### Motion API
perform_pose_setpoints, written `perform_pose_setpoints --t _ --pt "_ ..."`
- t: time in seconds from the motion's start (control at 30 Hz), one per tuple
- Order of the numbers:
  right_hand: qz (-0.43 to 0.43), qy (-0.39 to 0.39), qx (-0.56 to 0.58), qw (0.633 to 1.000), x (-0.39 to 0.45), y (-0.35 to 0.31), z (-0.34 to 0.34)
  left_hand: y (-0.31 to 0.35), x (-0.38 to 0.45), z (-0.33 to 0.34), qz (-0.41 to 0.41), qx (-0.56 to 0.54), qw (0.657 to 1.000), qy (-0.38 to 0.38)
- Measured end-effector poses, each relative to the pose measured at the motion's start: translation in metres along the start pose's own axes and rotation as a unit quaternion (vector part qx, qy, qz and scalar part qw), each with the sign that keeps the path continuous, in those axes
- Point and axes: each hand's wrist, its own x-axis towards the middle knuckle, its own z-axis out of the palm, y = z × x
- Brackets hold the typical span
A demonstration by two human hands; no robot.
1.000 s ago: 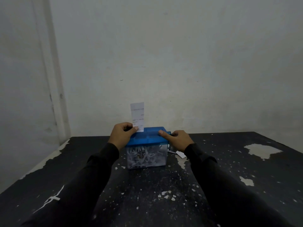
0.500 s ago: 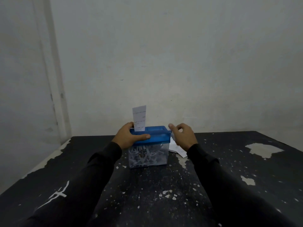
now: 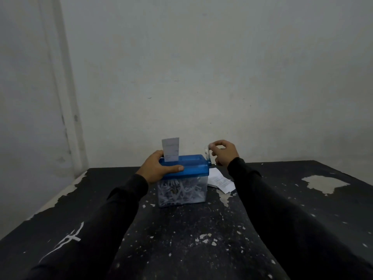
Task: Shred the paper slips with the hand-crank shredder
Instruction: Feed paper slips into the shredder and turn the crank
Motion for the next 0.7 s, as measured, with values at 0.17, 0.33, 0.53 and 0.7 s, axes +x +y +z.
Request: perform_pose_setpoints --t 0.17,0.33,0.53,0.7 --pt "0.036 0.0 -0.089 0.995 0.003 0.033 0.008 0.0 0.0 0.0 0.002 0.005 1.0 -0.002" --pt "0.059 -0.061 -0.149 0.985 -0.016 0.067 -0.003 0.0 -0.002 0.001 0.0 0.003 1.0 0.004" --pt "-0.053 -0.042 -0.146 0.987 -0.055 0.075 -0.02 0.003 -0.002 0.001 0.0 -0.004 1.0 -0.001" --pt "-0.063 -0.056 0.018 0.996 -0.063 0.028 -0.023 0.005 -0.003 -0.001 0.002 0.007 1.0 -0.009"
